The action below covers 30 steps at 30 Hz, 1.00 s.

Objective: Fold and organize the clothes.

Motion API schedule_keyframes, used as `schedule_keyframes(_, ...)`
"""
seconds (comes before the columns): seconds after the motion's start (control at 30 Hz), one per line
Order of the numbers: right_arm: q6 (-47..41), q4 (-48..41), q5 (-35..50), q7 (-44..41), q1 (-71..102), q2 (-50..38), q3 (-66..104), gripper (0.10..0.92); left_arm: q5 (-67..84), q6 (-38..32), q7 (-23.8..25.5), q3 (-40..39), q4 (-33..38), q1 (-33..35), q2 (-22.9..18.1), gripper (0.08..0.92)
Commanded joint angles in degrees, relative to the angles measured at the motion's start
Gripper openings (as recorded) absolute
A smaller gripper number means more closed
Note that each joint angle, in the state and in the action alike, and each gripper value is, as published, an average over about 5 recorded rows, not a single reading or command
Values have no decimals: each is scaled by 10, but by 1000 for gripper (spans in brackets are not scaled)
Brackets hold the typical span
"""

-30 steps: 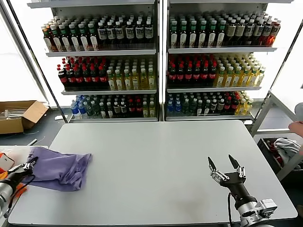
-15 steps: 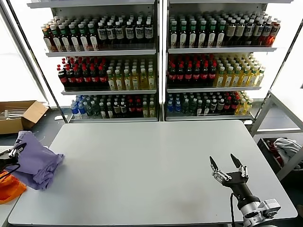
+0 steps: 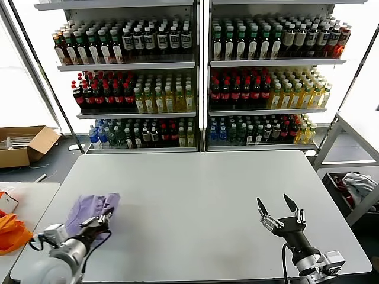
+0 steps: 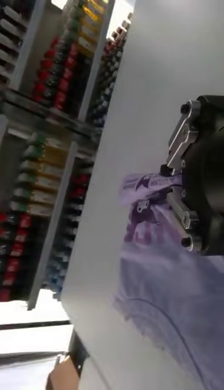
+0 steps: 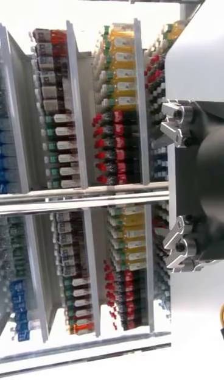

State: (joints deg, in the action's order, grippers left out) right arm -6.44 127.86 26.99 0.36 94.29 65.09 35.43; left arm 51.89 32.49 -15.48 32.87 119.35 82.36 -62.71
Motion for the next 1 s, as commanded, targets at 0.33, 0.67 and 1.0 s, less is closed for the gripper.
schedule_keyframes(0.33, -111, 13, -45, 47, -27, 4, -90, 823, 105, -102, -243, -301, -35, -198, -164, 175)
schedule_keyframes(0.67, -185, -43, 93, 98, -137, -18, -192, 823, 114, -101, -72, -174, 52, -143, -87, 456)
schedule_keyframes(1.0, -255, -151, 69, 170, -291, 60, -371, 823, 0, -82, 20, -36, 72, -85, -48, 741)
